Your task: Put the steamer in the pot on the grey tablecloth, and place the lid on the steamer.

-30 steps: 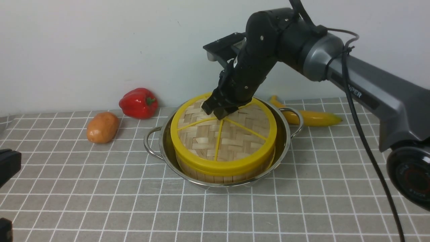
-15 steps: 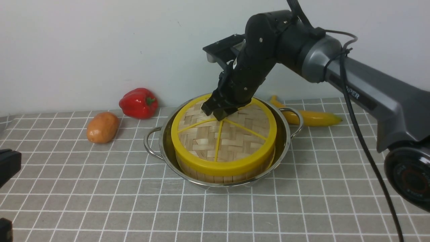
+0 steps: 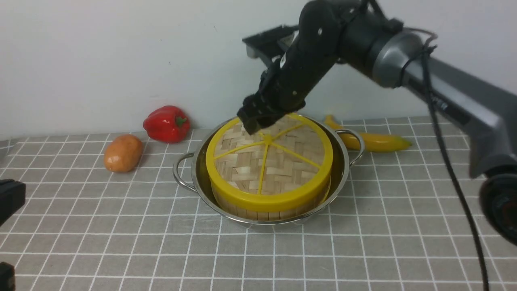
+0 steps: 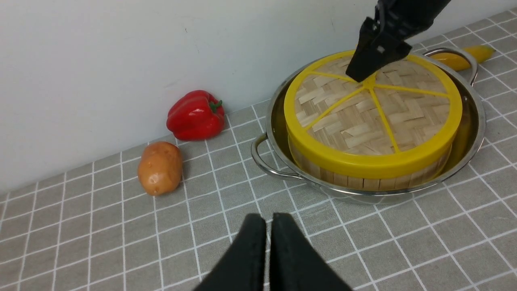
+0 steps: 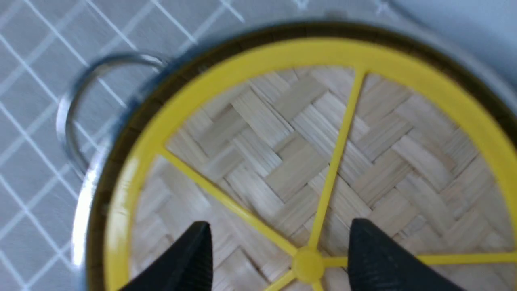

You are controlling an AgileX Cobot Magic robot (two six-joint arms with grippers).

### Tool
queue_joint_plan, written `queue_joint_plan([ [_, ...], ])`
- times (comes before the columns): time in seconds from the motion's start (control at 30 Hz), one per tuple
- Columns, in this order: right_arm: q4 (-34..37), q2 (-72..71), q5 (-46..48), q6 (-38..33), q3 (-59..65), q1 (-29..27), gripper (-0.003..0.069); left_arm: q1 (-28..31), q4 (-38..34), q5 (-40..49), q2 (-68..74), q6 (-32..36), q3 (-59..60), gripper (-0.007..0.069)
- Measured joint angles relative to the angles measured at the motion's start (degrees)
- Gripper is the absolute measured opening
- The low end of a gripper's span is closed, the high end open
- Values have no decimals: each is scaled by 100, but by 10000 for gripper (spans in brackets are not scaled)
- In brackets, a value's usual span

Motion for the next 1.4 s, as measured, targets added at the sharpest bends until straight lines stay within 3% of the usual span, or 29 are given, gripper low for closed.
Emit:
queue_joint_plan([
  [0.4,-56,-3376,11,0,369,-410,463,0,0,-606,0,0,0,31],
  [0.53,-262,-4875,-9,0,1350,-703,413,0,0,-754,0,-16,0,33],
  [0.7,-425,-6455,-33,-20,3756,-847,288,0,0,-749,0,-17,0,44],
  [0.8,-489,-7085,-540,-53,5125,-847,218,0,0,-749,0,-17,0,54],
  [0.83,-533,-7523,-1238,-103,6164,-847,169,0,0,-749,0,-17,0,57],
  [0.87,-533,-7615,-1320,-104,6281,-847,159,0,0,-749,0,-17,0,57],
  [0.93,-553,-8136,-2560,-129,7770,-847,100,0,0,-749,0,-17,0,64],
  [1.1,-553,-8705,-4087,-129,9367,-847,-2,0,0,-749,0,-17,0,74],
  [1.4,-443,-8857,-4584,-129,9600,-847,-15,0,0,-749,0,-17,0,86],
])
